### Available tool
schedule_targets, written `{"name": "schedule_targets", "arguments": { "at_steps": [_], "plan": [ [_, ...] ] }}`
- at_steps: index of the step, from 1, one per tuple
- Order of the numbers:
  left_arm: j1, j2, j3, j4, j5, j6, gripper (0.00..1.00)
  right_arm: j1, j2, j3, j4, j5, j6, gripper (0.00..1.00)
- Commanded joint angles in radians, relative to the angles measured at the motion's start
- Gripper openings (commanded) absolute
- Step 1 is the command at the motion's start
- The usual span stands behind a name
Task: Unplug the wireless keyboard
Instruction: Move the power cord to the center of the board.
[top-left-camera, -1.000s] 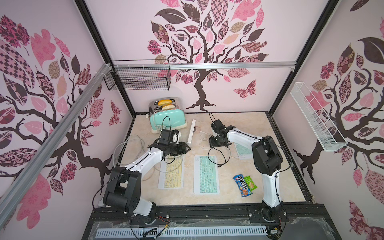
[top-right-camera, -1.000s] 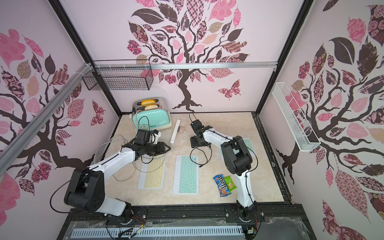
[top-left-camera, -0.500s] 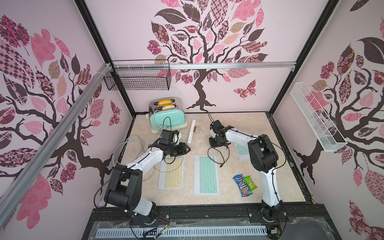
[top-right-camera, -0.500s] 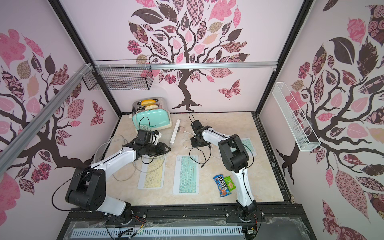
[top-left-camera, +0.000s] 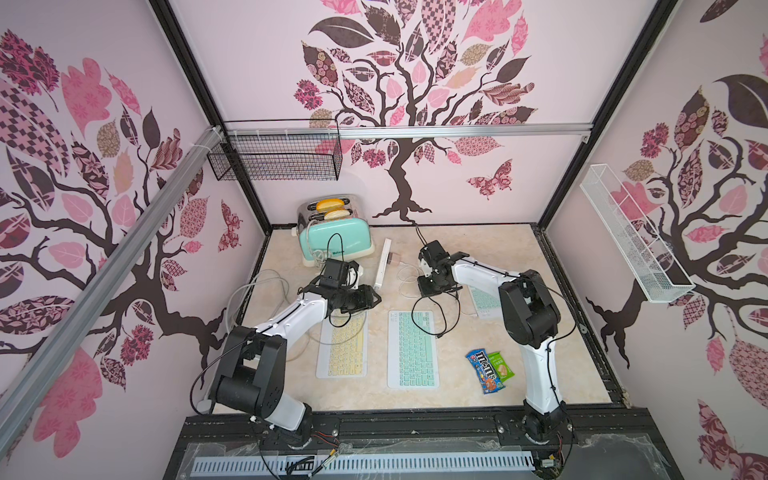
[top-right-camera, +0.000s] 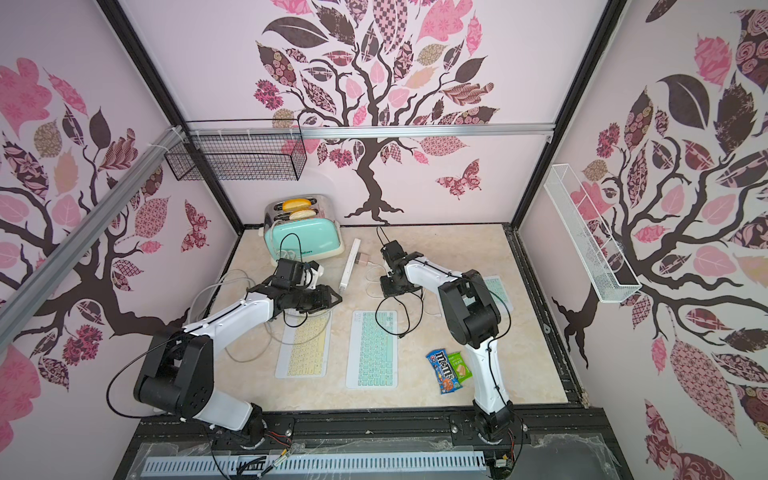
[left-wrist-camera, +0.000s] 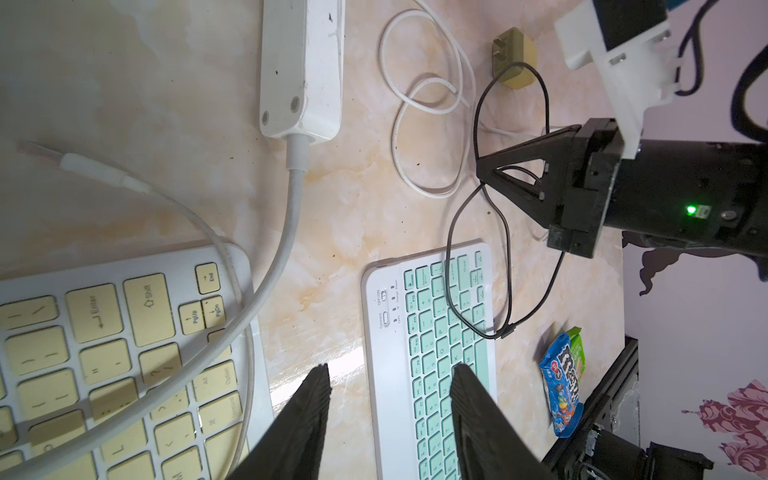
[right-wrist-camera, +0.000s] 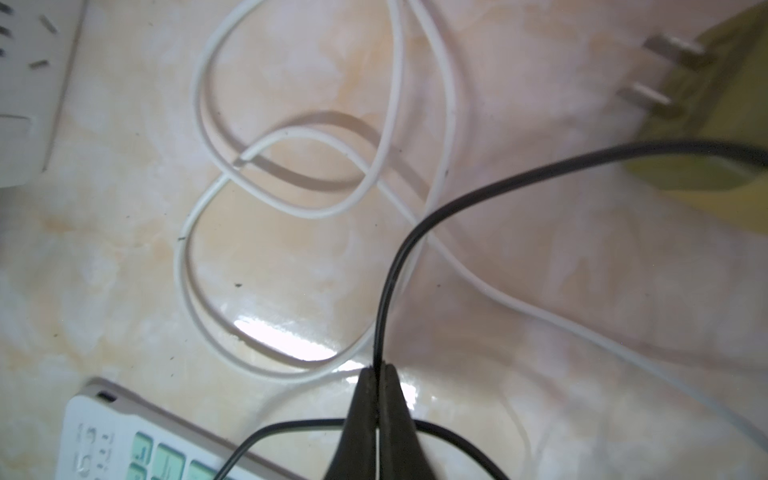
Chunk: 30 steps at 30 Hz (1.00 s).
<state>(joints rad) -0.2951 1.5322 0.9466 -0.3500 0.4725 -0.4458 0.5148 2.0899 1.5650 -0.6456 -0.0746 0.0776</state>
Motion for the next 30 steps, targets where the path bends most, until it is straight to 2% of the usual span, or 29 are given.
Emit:
{"name": "schedule_targets", "arguments": {
  "at_steps": [1,11,18,23,30],
  "plan": [
    [0.001,0.013,0.027,-0.009,-0.003,0.017,0.51,-0.001,-0.115,-0.049,0.01,-0.019,0.002,0.0],
    [0.004,0.047,0.059,-0.008,-0.01,0.016,0.51,0.011,-0.367,-0.255,0.042,-0.167,0.101,0.0],
    [0.006,0.067,0.08,-0.008,-0.011,0.016,0.5,0.083,-0.46,-0.193,-0.004,-0.204,0.106,0.0],
    [0.017,0.054,0.087,-0.027,-0.021,0.026,0.5,0.088,-0.518,-0.166,0.001,-0.235,0.132,0.0],
    [0.022,0.07,0.113,-0.037,-0.014,0.03,0.51,0.089,-0.526,-0.235,-0.019,-0.229,0.134,0.0]
  ]
}}
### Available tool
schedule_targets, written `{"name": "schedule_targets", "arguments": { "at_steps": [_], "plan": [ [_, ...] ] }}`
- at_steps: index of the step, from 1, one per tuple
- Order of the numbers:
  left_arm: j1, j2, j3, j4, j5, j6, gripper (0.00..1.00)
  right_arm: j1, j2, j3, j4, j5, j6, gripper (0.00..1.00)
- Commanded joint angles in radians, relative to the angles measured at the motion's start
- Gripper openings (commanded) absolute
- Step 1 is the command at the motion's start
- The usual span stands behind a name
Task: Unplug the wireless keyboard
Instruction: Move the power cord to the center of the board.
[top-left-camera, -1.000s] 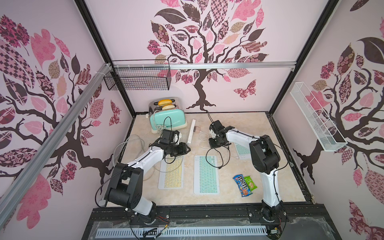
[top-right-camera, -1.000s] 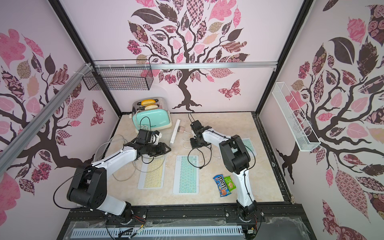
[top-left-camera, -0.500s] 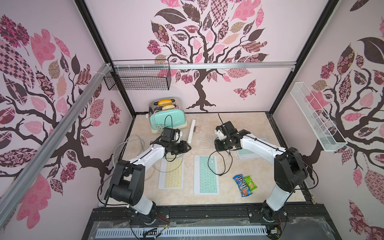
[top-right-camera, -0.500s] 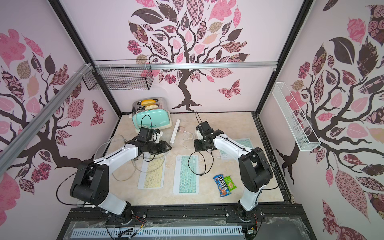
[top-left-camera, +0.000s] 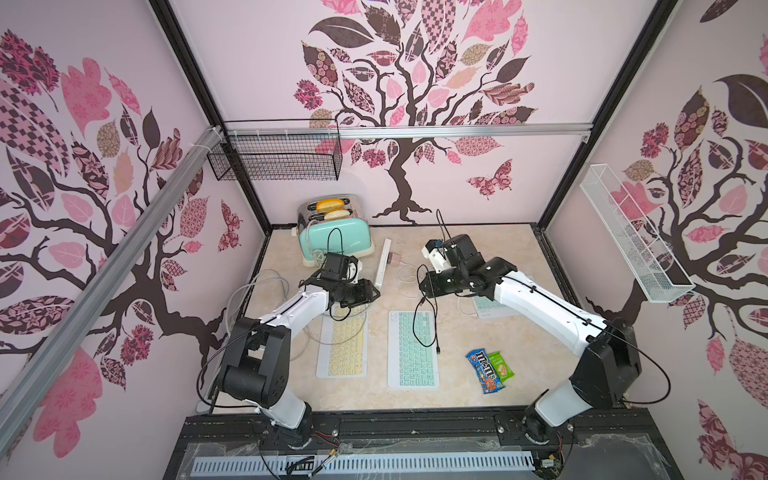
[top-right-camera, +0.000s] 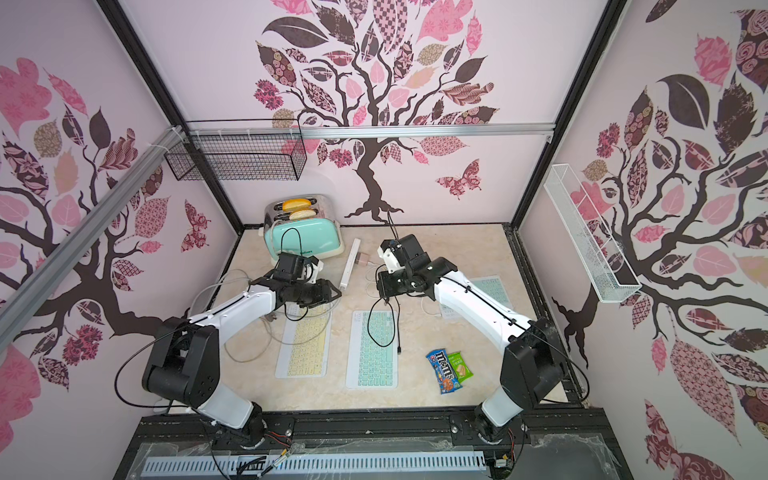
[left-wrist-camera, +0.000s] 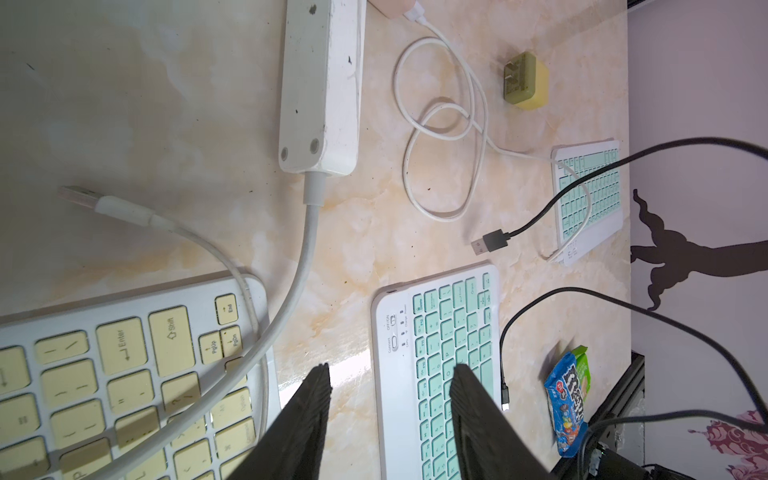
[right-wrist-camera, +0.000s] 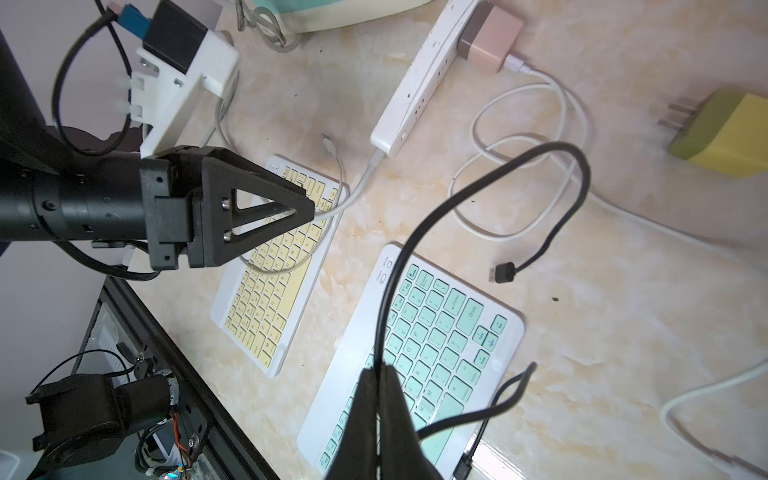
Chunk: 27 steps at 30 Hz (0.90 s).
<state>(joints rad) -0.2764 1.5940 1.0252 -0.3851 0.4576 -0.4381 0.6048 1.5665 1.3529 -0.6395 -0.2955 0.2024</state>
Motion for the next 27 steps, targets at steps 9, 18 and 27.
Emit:
{"name": "schedule_targets", "arguments": {
  "at_steps": [9,18,27],
  "plan": [
    [0.003,0.118,0.174,-0.059,-0.071,0.086,0.52,-0.001,-0.015,-0.226,0.019,0.079,0.007,0.0],
    [-0.044,0.32,0.395,-0.15,-0.309,0.29,0.64,-0.001,0.112,-0.266,0.077,0.225,-0.005,0.23],
    [-0.082,0.512,0.583,-0.218,-0.422,0.383,0.65,-0.002,0.032,-0.269,0.06,0.32,0.007,0.6]
  ]
}}
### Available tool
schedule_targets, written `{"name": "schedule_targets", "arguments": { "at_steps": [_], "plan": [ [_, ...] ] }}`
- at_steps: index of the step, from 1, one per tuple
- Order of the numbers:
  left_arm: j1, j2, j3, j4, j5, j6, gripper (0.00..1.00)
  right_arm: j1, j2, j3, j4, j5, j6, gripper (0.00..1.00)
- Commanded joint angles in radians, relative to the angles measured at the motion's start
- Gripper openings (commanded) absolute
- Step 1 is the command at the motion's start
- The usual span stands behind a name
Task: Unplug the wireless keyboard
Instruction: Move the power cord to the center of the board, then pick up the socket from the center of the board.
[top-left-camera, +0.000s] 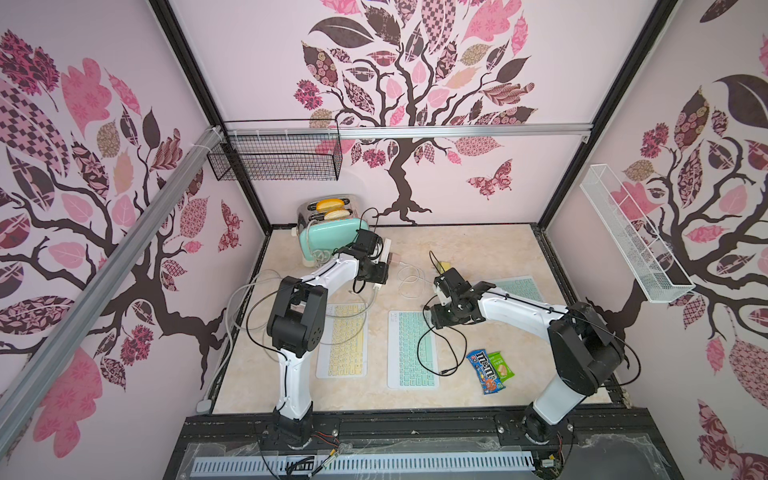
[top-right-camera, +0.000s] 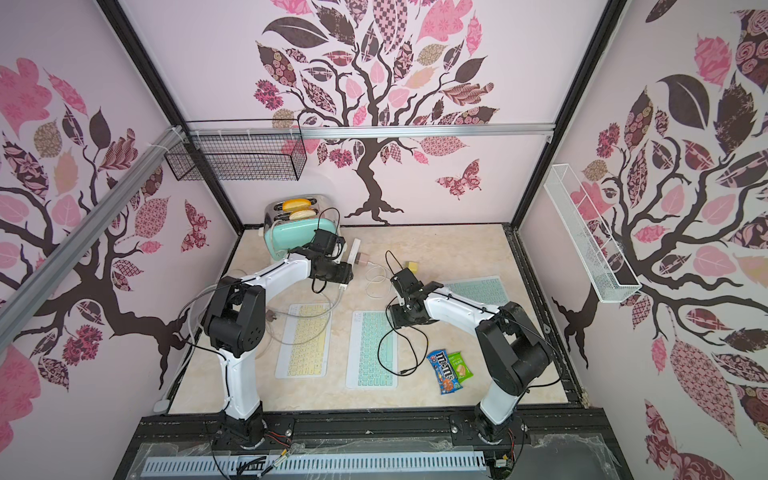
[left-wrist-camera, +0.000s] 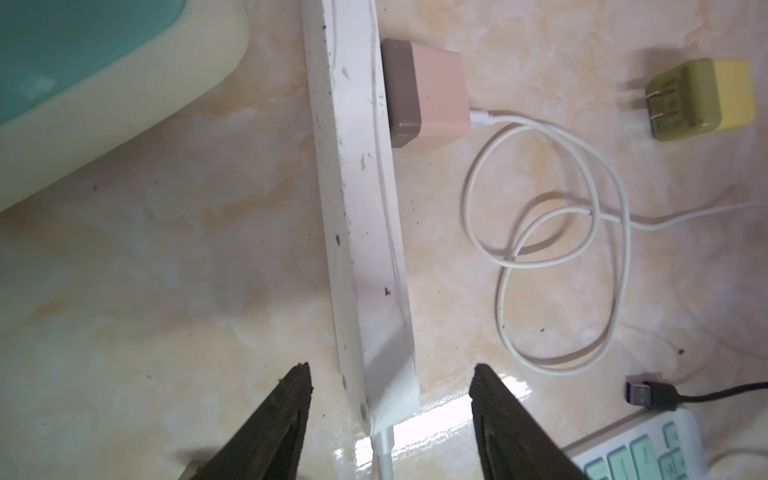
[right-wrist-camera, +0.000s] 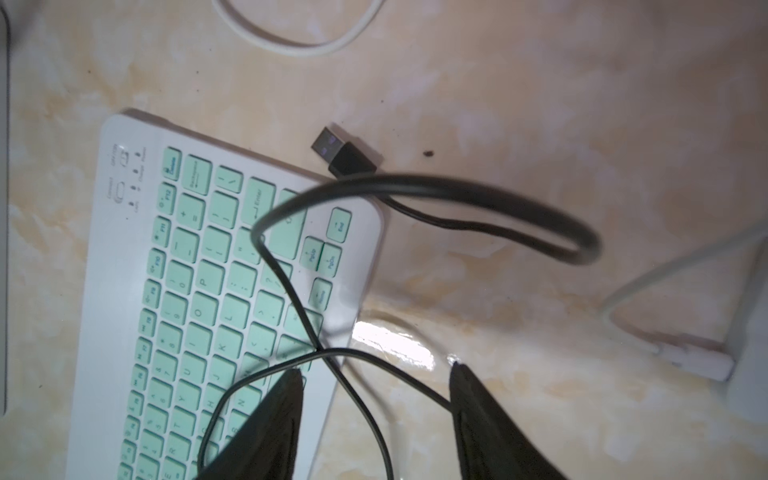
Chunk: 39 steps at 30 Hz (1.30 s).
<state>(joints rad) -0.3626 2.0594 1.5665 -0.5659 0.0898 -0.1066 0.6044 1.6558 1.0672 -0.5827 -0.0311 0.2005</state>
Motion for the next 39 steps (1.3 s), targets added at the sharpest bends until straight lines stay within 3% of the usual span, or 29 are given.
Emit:
{"name": "schedule_targets", "arguments": {
  "at_steps": [1,6,12,14,20,30,39],
  "plan": [
    [0.004,0.066,0.056,-0.038,-0.06,0.056,0.65,-0.002,-0.068,0.012,0.009,0.052,0.013,0.61],
    [0.0,0.158,0.156,-0.069,-0.079,0.058,0.57,-0.002,-0.111,0.0,0.038,0.015,0.038,0.62],
    [-0.002,0.219,0.239,-0.106,-0.092,0.022,0.33,-0.002,-0.115,-0.014,0.125,-0.074,0.104,0.63],
    [-0.002,0.216,0.249,-0.107,-0.097,-0.007,0.2,-0.006,-0.101,-0.009,0.17,-0.125,0.139,0.63],
    [0.001,0.179,0.266,-0.12,-0.06,-0.129,0.02,-0.013,-0.034,-0.021,0.418,-0.293,0.313,0.68],
    [0.048,0.0,0.05,0.079,0.193,-0.574,0.0,-0.015,0.232,0.001,0.901,-0.429,0.485,0.76],
    [0.053,-0.047,0.002,0.109,0.293,-0.65,0.0,-0.046,0.355,0.062,1.036,-0.563,0.491,0.77]
  ]
}}
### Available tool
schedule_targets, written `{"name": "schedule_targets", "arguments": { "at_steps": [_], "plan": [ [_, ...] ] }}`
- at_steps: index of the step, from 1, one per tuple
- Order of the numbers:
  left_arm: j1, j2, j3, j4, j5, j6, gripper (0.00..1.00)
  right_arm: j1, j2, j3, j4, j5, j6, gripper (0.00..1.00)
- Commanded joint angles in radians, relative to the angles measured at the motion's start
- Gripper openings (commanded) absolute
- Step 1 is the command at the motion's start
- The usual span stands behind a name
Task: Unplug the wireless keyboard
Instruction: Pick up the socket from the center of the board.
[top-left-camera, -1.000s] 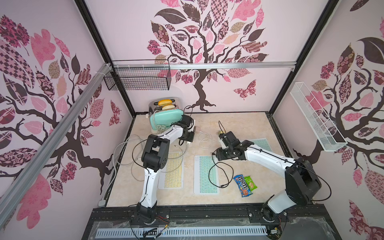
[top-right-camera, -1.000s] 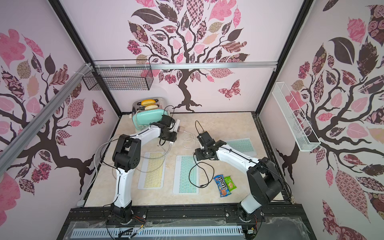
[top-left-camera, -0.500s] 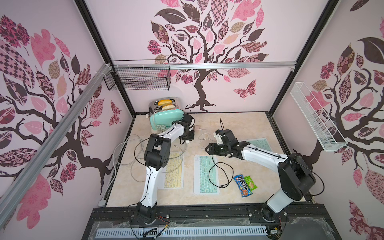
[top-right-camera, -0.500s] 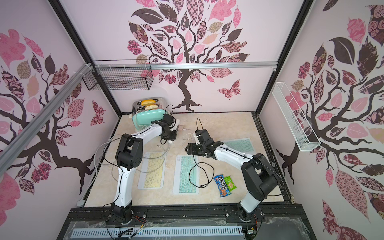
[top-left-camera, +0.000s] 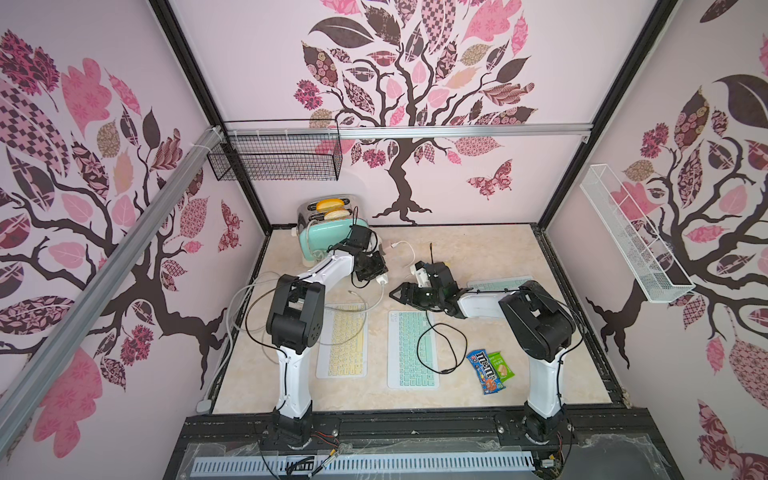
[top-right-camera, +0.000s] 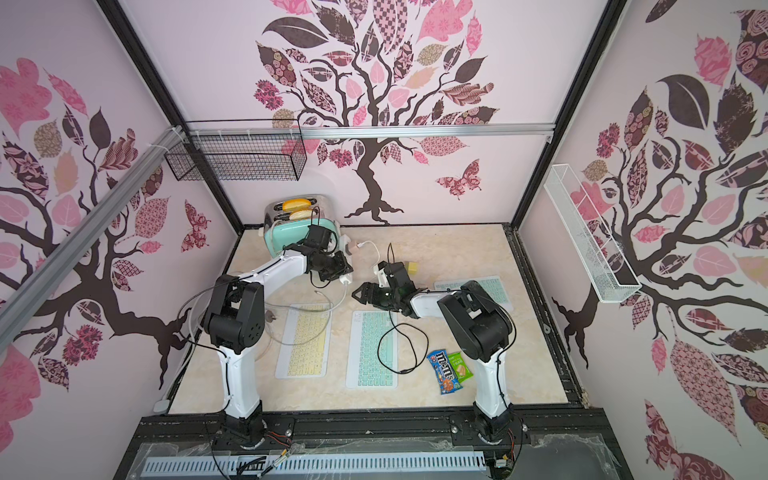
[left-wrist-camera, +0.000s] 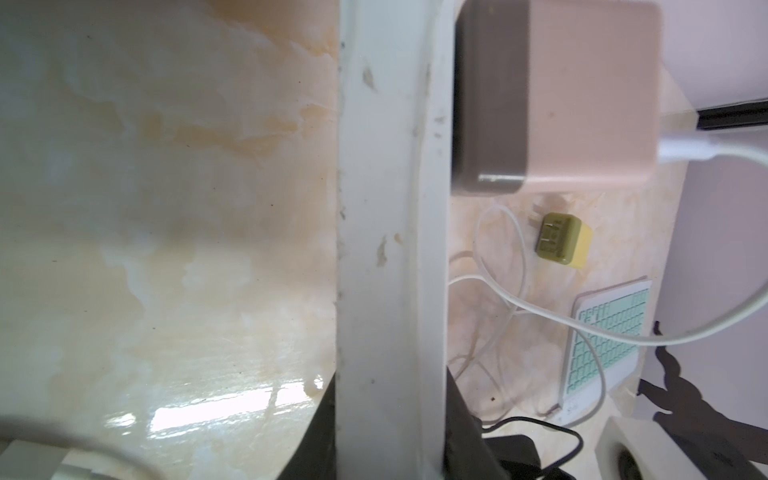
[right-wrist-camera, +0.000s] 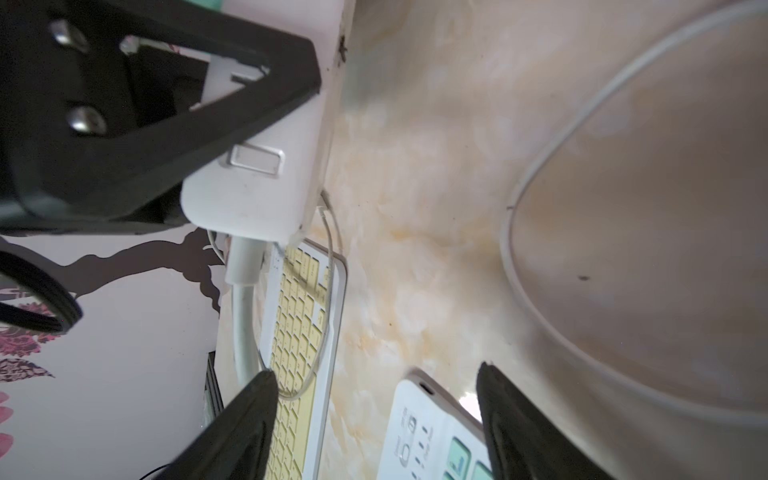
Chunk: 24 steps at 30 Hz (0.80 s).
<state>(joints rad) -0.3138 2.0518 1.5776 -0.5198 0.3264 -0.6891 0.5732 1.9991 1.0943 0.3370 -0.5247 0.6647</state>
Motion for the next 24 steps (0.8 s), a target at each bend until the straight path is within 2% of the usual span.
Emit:
{"name": "schedule_targets", "arguments": {
  "at_steps": [1,9,14,18,21,24],
  "plan": [
    [0.004,-0.039,-0.009,0.058,0.056,-0.066,0.0,-0.015,0.014,0.037,0.118,-0.075,0.031,0.77],
    [0.007,-0.039,-0.03,0.083,0.068,-0.074,0.0,-0.013,0.04,0.077,0.121,-0.15,0.051,0.7],
    [0.008,-0.035,-0.023,0.075,0.078,-0.092,0.0,-0.008,0.107,0.163,0.028,-0.18,0.044,0.61],
    [0.009,-0.035,-0.028,0.066,0.08,-0.095,0.0,-0.007,0.149,0.209,0.013,-0.208,0.049,0.5],
    [0.009,-0.036,-0.048,0.08,0.087,-0.101,0.0,-0.007,0.158,0.225,-0.003,-0.206,0.047,0.34],
    [0.009,-0.042,-0.075,0.133,0.109,-0.1,0.0,-0.006,0.16,0.237,-0.025,-0.218,0.044,0.31]
  ]
}}
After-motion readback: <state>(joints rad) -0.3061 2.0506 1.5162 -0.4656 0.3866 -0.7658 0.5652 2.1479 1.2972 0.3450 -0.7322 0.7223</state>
